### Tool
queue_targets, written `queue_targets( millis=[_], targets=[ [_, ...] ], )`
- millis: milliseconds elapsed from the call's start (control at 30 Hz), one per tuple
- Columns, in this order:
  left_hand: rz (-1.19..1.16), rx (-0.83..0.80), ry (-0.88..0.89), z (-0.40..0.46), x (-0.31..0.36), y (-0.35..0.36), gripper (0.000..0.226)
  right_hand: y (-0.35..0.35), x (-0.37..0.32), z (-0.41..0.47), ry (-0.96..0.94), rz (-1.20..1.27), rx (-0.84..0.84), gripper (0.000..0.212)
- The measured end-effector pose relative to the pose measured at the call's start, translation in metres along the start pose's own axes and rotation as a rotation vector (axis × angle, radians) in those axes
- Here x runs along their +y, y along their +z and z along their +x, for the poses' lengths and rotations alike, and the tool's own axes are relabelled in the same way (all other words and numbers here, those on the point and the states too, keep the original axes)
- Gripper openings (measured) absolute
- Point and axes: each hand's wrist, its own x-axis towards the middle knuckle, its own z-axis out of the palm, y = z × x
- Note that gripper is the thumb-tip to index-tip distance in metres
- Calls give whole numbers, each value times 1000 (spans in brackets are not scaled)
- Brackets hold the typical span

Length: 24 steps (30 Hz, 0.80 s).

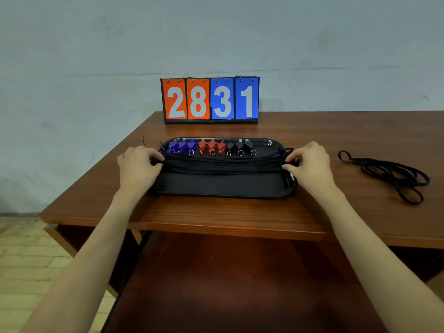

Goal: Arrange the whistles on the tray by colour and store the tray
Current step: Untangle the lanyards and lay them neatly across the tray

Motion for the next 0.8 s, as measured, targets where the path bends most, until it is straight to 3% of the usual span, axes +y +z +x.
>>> queue_targets(
  millis=[67, 200, 367, 500, 700, 800],
  targets=[
    [-24, 28, 59, -4, 12, 1, 13, -4, 4, -3, 19, 21, 34, 19],
    [-232, -3, 154, -14, 48, 9, 17, -18, 28, 3, 121, 89, 117, 13],
    [-377, -64, 287, -23, 102, 25, 18, -51, 83, 13, 361, -37, 69, 25],
    [-428, -120, 406, -27, 144, 43, 17, -80, 110, -4, 466, -47, 95, 1],
    [-442, -165, 640, -32, 212, 50, 18, -89, 138, -26, 540, -196, -18, 41],
    [-443, -187, 722, -35, 244, 51, 18, -88, 149, -30, 520, -138, 4, 20]
  ],
)
